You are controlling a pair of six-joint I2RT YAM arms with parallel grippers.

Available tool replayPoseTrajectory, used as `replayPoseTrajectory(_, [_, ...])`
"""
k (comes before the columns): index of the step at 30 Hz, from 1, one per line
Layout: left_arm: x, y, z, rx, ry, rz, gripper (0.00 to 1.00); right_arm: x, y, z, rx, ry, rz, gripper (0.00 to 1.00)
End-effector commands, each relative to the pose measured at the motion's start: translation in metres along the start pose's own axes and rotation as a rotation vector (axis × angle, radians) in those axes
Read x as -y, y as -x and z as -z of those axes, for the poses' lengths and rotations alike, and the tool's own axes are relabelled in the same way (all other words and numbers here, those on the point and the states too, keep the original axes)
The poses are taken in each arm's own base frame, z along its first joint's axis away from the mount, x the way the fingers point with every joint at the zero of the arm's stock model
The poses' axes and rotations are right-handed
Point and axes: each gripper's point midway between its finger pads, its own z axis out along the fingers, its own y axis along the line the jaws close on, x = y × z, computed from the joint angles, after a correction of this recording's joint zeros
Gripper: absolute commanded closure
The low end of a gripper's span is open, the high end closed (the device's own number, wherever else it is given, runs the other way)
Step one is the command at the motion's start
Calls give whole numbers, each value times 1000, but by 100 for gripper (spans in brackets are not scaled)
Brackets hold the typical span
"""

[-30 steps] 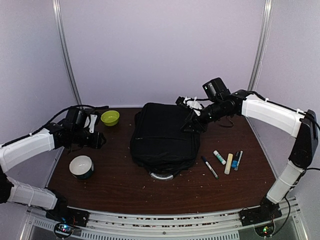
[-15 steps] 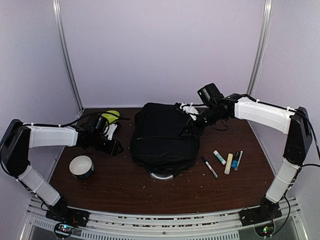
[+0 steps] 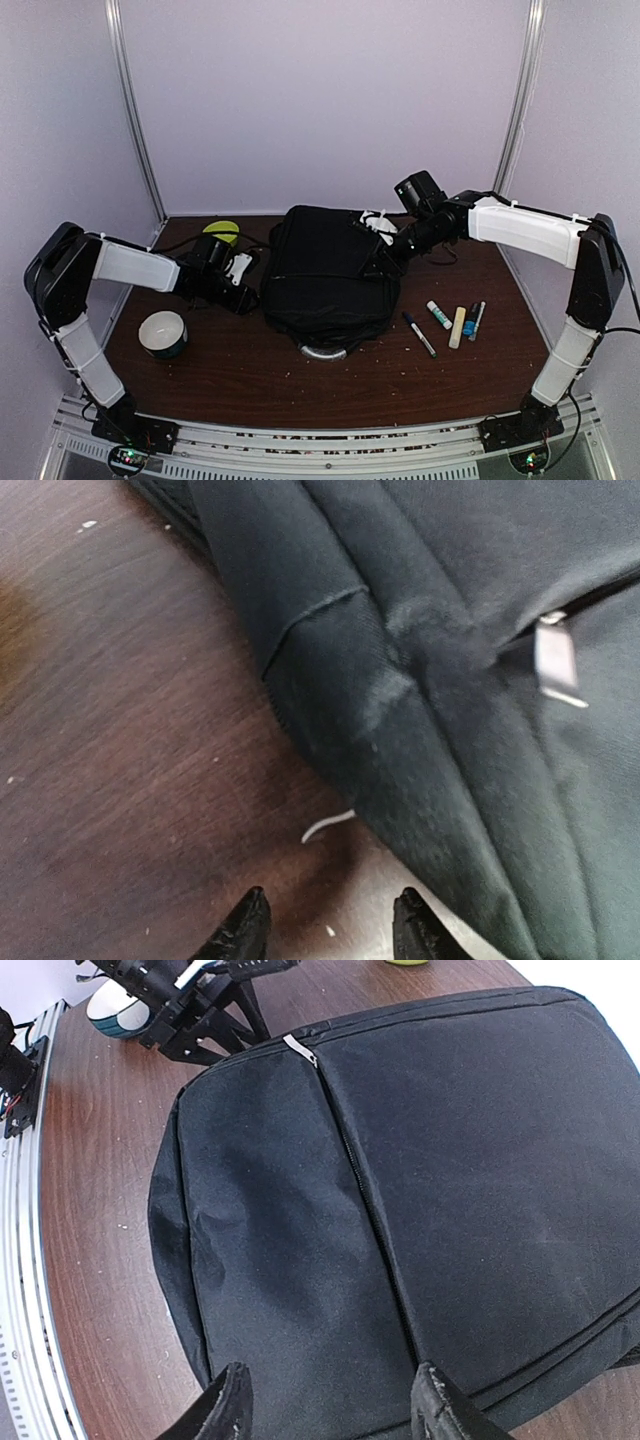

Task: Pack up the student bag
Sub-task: Pick up the largest pocket of the bag from the student bag.

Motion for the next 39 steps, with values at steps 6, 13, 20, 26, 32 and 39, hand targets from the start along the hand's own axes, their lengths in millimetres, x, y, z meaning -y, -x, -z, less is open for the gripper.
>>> replayPoseTrajectory(6, [-5, 35, -17, 94, -50, -69, 61, -5, 1, 6, 10, 15, -10, 45])
replayPoseTrajectory(13, [2, 37, -31, 79, -114, -127, 73, -5, 0, 4, -2, 10, -12, 45])
replayPoseTrajectory(20, [9, 39, -26, 125, -145, -156, 90, -7, 0, 2, -12, 1, -2, 45])
replayPoseTrajectory(26, [1, 36, -19, 123, -87, -154, 100, -10, -3, -3, -26, 14, 1, 45])
replayPoseTrajectory(32, [9, 22, -2, 118, -81, -125, 100, -9, -3, -3, -31, 3, 9, 46])
replayPoseTrajectory(39, [36, -9, 6, 58, -95, -150, 100, 1, -11, -17, -75, -27, 10, 47])
